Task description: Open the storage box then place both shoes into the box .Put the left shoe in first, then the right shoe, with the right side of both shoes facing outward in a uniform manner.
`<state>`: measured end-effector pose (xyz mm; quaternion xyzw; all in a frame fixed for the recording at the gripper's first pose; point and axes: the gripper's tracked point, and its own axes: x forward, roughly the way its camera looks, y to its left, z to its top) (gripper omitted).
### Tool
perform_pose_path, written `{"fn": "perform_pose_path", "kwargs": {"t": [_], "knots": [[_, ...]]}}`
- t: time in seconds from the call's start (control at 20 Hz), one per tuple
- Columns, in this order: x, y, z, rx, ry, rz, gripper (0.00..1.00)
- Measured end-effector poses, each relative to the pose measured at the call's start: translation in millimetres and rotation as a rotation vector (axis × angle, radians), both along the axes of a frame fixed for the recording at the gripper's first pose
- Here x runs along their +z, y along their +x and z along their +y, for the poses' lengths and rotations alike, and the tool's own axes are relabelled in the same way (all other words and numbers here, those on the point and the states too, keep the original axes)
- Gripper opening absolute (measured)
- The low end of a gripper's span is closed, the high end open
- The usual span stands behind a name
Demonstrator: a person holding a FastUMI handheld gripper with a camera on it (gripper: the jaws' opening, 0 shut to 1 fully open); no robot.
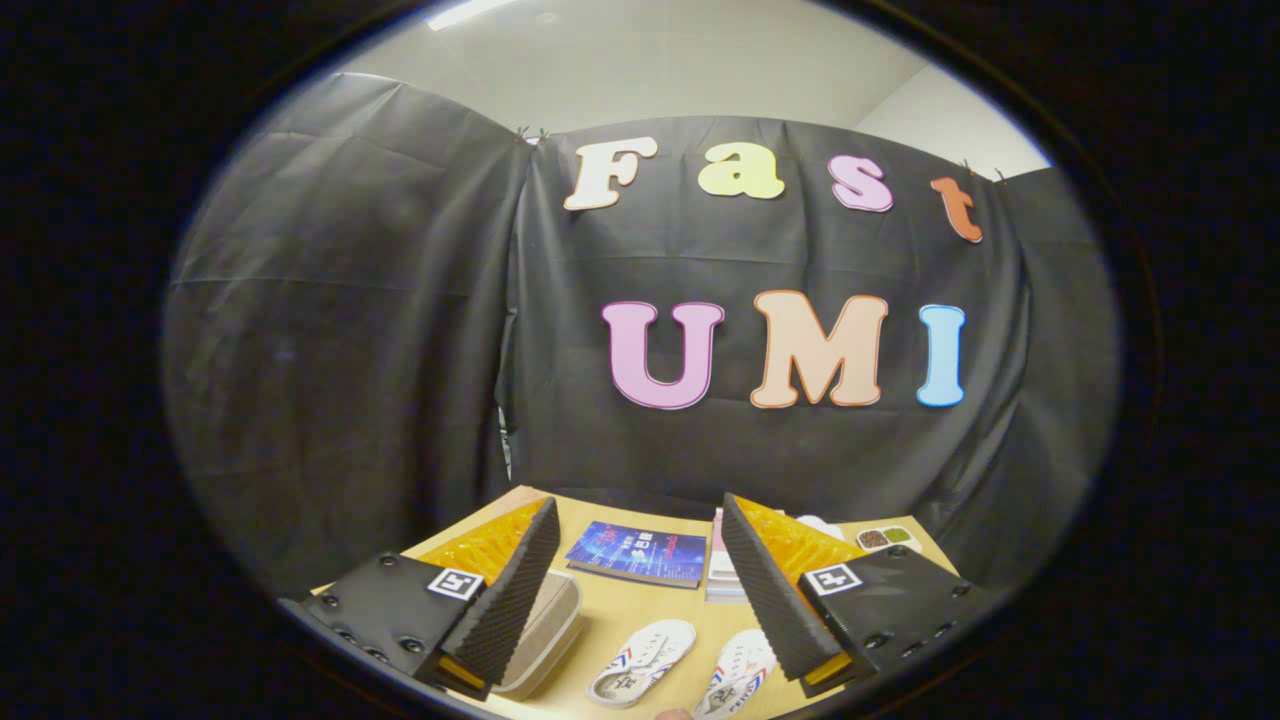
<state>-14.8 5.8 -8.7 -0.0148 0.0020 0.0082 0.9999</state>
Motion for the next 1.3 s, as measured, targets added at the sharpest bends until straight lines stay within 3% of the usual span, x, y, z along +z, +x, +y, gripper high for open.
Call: {"fn": "perform_pose_path", "kwargs": {"t": [0.45, 0.85, 1.15, 1.3], "knots": [[-24, 7, 30, 0.085, 0.015, 0.055, 1.0], [-87, 22, 60, 0.172, 0.056, 0.192, 1.0], [-151, 30, 73, 0.238, 0.149, 0.362, 1.0], [-187, 23, 84, 0.271, 0.269, 0.457, 0.99]]}}
